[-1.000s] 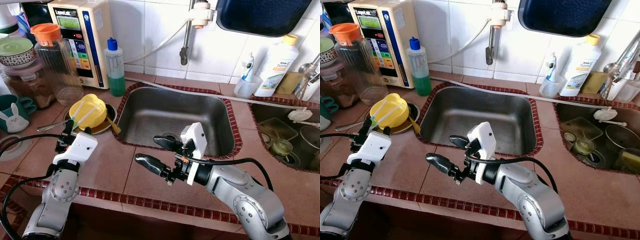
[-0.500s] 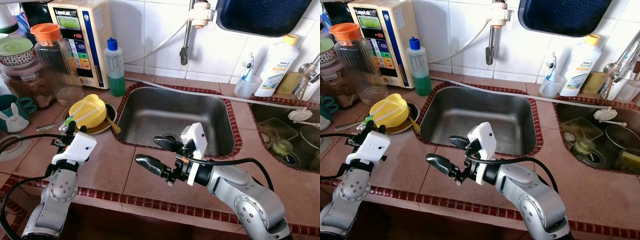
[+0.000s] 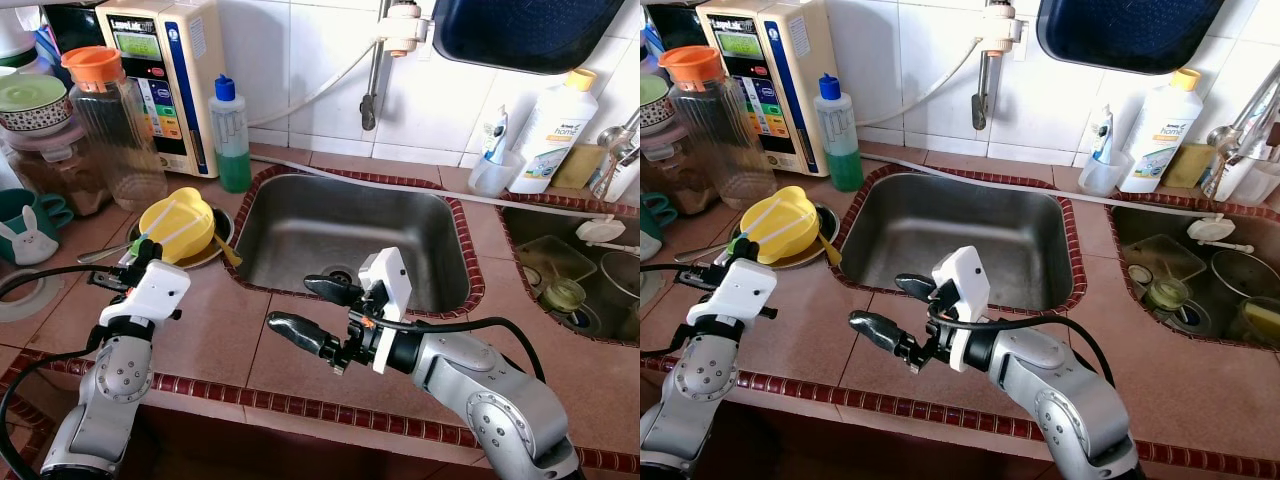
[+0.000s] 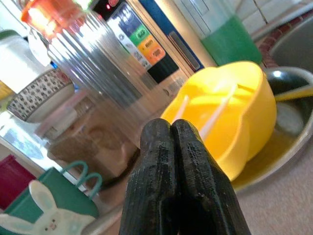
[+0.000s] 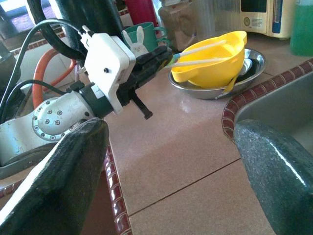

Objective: Kitchen organization

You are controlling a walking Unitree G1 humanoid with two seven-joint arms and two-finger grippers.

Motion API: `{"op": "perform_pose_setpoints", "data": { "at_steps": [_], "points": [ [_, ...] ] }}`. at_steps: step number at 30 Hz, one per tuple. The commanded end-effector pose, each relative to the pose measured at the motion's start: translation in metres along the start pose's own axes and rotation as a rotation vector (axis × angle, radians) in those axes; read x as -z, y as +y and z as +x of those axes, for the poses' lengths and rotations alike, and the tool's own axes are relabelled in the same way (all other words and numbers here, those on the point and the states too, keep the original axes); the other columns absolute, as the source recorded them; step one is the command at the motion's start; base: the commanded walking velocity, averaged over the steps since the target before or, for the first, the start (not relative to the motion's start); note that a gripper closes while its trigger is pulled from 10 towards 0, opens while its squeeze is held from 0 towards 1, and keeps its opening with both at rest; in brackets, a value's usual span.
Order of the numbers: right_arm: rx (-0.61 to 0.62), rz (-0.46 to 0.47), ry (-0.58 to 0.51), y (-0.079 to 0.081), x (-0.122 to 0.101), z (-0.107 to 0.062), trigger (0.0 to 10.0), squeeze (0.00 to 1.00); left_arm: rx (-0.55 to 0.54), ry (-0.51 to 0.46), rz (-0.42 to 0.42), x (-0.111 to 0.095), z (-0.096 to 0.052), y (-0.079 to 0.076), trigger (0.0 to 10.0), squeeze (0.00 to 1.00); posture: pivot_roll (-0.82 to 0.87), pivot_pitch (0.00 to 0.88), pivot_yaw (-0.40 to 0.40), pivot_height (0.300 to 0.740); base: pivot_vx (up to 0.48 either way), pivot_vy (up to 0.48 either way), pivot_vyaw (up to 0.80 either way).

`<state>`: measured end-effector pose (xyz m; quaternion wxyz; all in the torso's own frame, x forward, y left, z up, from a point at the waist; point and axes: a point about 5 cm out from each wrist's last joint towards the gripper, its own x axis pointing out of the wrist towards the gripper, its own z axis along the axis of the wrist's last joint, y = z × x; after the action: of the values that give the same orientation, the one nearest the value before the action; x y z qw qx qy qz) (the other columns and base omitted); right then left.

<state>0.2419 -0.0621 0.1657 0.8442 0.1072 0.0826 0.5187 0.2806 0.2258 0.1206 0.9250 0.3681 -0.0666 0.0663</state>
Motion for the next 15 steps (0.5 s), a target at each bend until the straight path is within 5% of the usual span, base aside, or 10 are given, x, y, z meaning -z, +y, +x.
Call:
{"op": "perform_pose_setpoints", "data": {
  "at_steps": [1, 2, 3, 4, 6, 7, 15],
  "points": [
    [-0.007, -0.002, -0.004, 0.002, -0.001, 0.000, 10.0, 0.00, -0.022, -0.016, 0.012, -0.003, 0.000, 0.005, 0.0, 0.00, 0.06, 0.003, -0.027, 0.740, 0.000, 0.000, 0.00],
    [-0.007, -0.002, -0.004, 0.002, -0.001, 0.000, 10.0, 0.00, -0.029, -0.018, 0.015, -0.004, 0.000, 0.006, 0.0, 0.00, 0.06, 0.003, -0.027, 0.740, 0.000, 0.000, 0.00],
    [-0.007, -0.002, -0.004, 0.002, -0.001, 0.000, 10.0, 0.00, -0.046, -0.021, 0.023, -0.005, 0.000, 0.008, 4.1, 0.00, 0.06, 0.004, -0.027, 0.740, 0.000, 0.000, 0.00],
    [-0.006, -0.001, -0.005, 0.002, -0.001, 0.000, 10.0, 0.00, -0.076, -0.034, 0.030, -0.010, 0.001, 0.012, 10.0, 0.00, 0.06, 0.004, -0.026, 0.740, 0.000, 0.000, 0.00],
    [-0.006, 0.000, -0.005, 0.002, 0.000, 0.000, 10.0, 0.00, -0.101, -0.045, 0.009, -0.014, 0.001, 0.016, 10.0, 0.00, 0.06, 0.004, -0.025, 0.740, 0.000, 0.000, 0.00],
    [-0.006, 0.000, -0.004, 0.002, 0.000, 0.000, 10.0, 0.00, -0.131, -0.046, -0.026, -0.017, 0.001, 0.020, 10.0, 1.00, 0.06, 0.004, -0.027, 0.740, 0.000, 0.000, 0.00],
    [-0.009, 0.000, -0.003, 0.002, 0.000, 0.000, 10.0, 0.00, -0.273, 0.058, -0.314, -0.024, 0.004, 0.034, 10.0, 1.00, 0.06, 0.006, -0.030, 0.740, 0.000, 0.000, 0.00]
  ]
}}
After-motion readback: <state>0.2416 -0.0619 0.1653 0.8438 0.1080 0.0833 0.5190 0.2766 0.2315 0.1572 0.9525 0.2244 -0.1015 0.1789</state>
